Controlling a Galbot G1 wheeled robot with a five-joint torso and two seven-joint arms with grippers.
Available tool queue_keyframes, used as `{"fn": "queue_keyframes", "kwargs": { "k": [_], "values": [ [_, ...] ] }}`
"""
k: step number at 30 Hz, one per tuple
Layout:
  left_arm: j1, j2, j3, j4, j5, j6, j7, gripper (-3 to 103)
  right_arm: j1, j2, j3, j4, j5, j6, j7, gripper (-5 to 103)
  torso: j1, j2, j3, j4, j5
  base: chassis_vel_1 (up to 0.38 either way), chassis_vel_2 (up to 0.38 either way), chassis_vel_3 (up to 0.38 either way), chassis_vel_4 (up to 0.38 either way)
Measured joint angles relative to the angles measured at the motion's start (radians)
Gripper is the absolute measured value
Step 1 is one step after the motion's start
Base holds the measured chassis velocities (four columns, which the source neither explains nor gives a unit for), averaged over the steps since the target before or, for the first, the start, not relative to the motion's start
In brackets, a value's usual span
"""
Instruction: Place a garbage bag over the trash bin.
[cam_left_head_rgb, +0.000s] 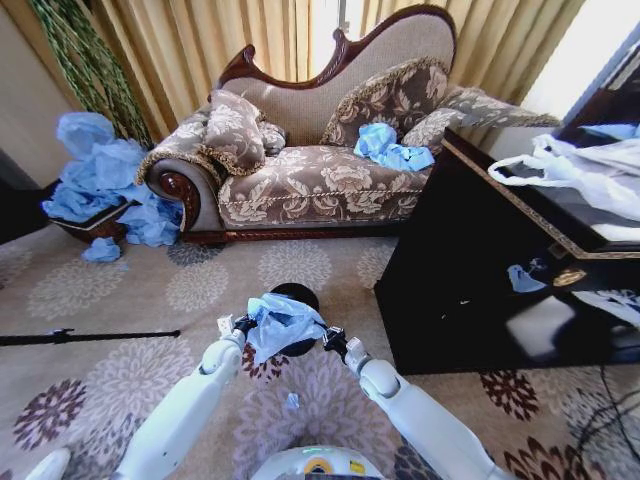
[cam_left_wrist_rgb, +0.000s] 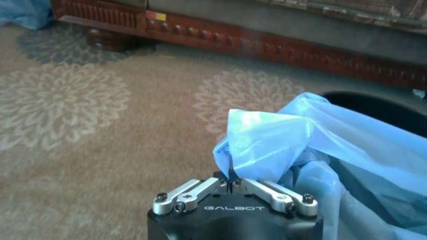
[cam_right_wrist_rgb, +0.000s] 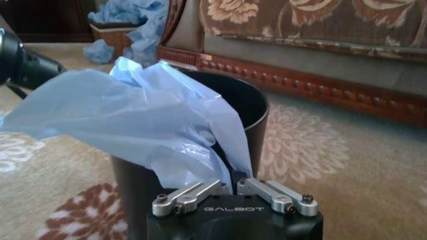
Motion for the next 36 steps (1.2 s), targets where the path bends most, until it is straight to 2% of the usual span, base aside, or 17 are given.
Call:
{"fn": "queue_keyframes", "kwargs": {
  "k": [7,16,25,34,36],
  "values": [
    [-0.041,-0.025,0.012,0.065,0.058,-0.065,0.075,0,0.034,0.021,0.026,-0.071,-0.023,0.069,-0.003,0,0.0,0.0,0.0,0.0,0.0,0.0,0.0,0.0,0.0],
    [-0.12,-0.023,0.016,0.124,0.055,-0.066,0.103,0,0.104,0.054,0.032,-0.155,-0.026,0.103,-0.031,0,0.0,0.0,0.0,0.0001,0.0001,0.0,0.0,0.0,0.0],
    [-0.161,-0.041,0.02,0.201,0.055,-0.061,0.136,0,0.177,0.13,0.038,-0.301,-0.047,0.147,-0.068,0,0.0,0.0,0.0,0.0001,-0.0001,0.0,0.0,0.0,0.0],
    [-0.203,-0.057,0.019,0.232,0.051,-0.048,0.132,0,0.225,0.156,0.045,-0.367,-0.044,0.151,-0.079,0,0.0,0.0,0.0,0.0,0.0,0.0,0.0,0.0,0.0],
    [-0.225,-0.065,0.018,0.236,0.044,-0.046,0.115,0,0.24,0.164,0.046,-0.381,-0.041,0.15,-0.081,0,0.0,0.0,0.0,0.0,0.0001,0.0,0.0,0.0,0.0]
  ]
}}
